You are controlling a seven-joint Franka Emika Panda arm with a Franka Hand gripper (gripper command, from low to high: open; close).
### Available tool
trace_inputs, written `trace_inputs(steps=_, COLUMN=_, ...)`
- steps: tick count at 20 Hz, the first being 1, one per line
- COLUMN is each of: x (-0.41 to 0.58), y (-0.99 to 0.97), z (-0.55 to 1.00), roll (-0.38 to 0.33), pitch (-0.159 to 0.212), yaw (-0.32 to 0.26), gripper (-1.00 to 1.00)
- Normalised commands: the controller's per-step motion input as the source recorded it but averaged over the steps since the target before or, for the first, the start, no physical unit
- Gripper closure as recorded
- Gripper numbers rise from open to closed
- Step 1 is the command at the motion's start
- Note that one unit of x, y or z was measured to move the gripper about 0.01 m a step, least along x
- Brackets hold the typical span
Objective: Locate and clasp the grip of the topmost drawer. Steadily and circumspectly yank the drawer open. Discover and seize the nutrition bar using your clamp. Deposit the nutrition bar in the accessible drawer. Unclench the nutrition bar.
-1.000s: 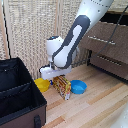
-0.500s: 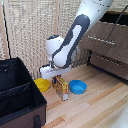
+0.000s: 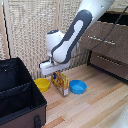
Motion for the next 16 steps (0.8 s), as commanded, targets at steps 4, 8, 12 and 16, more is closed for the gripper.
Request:
trace_inputs(steps=4, x=0.428, y=0.0, z=1.0, roll=0.002, pitch=0.04, yaw=-0.085, gripper=1.0)
trace_inputs(steps=8, x=0.477, y=0.03, z=1.0, roll=-0.001, pitch=0.067, yaw=-0.088, gripper=1.0)
trace_inputs(steps=12, x=0.482, y=0.04, z=1.0, roll=0.0, pitch=0.075, yaw=-0.085, gripper=1.0)
trace_inputs(steps=16, x=0.456, y=0.0, z=1.0, roll=0.0, pitch=0.072, yaw=-0.11, gripper=1.0)
